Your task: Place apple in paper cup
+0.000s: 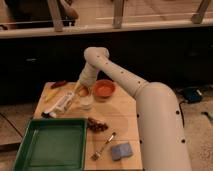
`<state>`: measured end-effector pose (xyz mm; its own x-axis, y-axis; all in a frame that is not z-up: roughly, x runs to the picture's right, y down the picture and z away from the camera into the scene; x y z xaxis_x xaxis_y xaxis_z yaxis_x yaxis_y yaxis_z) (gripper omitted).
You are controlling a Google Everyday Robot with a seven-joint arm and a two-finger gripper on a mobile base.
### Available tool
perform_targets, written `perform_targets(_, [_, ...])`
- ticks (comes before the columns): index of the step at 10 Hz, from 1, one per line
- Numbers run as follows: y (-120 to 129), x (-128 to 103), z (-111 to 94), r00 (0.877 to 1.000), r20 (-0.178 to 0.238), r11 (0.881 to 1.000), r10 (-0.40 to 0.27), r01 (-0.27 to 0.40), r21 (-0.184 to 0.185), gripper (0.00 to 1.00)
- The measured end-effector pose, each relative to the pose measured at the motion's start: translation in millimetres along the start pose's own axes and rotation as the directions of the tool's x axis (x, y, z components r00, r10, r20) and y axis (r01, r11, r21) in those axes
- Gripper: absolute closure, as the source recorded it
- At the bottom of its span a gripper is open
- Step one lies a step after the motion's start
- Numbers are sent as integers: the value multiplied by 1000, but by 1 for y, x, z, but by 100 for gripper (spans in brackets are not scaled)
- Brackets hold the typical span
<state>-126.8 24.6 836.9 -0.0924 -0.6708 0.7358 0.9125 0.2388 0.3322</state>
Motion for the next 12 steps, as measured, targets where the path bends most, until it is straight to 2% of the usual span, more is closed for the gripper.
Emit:
perform_targets(5, [1,0,3,1000,7,1000,4,-4,3,63])
perform_targets(7, [1,1,3,1000,5,1000,8,-8,7,58])
perform_targets(12, [4,1,5,1000,6,1000,15,-15,12,58])
